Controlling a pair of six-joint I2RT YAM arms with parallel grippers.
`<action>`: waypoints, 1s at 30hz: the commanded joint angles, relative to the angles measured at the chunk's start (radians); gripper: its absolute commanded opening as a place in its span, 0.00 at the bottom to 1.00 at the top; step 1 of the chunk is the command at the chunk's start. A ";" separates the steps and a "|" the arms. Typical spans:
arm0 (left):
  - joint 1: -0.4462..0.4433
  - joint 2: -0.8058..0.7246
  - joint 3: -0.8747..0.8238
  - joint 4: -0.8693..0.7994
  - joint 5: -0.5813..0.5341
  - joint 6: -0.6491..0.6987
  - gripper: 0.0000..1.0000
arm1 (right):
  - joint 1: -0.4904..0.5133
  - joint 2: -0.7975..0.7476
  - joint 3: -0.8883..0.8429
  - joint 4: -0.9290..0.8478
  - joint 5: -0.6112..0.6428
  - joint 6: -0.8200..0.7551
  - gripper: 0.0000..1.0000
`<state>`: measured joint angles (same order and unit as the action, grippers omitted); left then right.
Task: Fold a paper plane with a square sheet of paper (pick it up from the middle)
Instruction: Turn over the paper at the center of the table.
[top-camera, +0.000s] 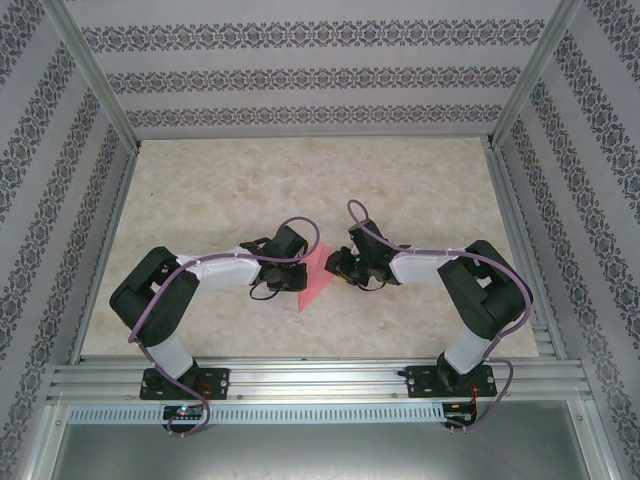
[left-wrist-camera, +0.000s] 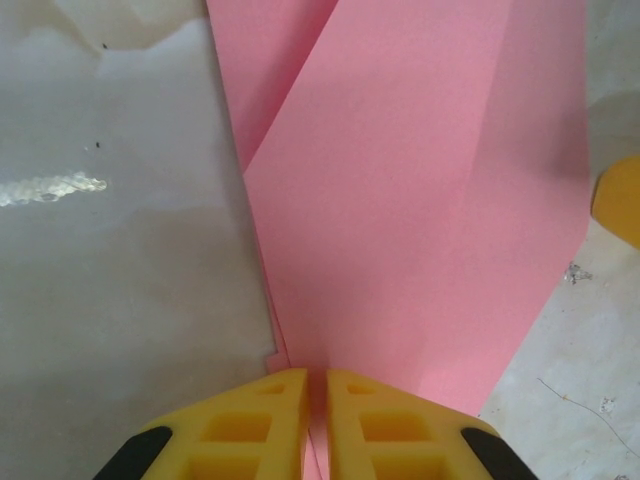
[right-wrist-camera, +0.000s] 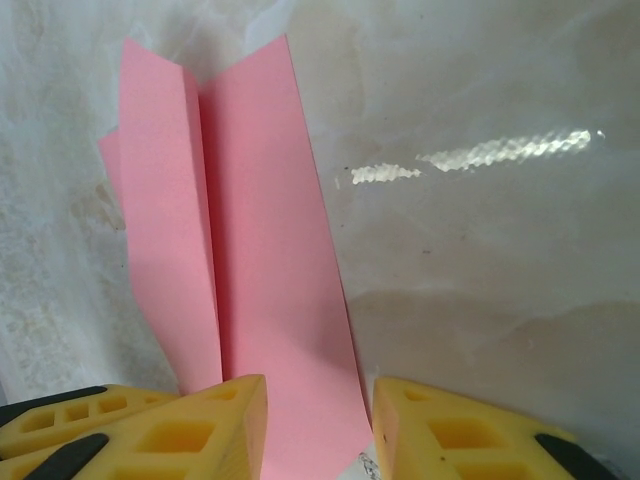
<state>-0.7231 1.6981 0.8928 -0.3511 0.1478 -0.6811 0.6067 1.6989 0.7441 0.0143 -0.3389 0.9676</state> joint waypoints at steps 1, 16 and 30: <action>-0.010 0.016 -0.022 0.012 0.002 0.014 0.14 | 0.018 0.058 0.021 0.027 0.015 -0.012 0.35; -0.010 0.024 -0.026 0.015 0.007 0.008 0.14 | 0.028 0.000 0.024 0.078 -0.028 0.002 0.33; -0.010 0.031 -0.031 0.031 0.023 0.000 0.14 | 0.037 -0.011 0.031 0.027 -0.003 -0.016 0.33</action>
<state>-0.7231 1.6981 0.8879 -0.3393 0.1520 -0.6815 0.6155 1.6955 0.7528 -0.0002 -0.3294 0.9672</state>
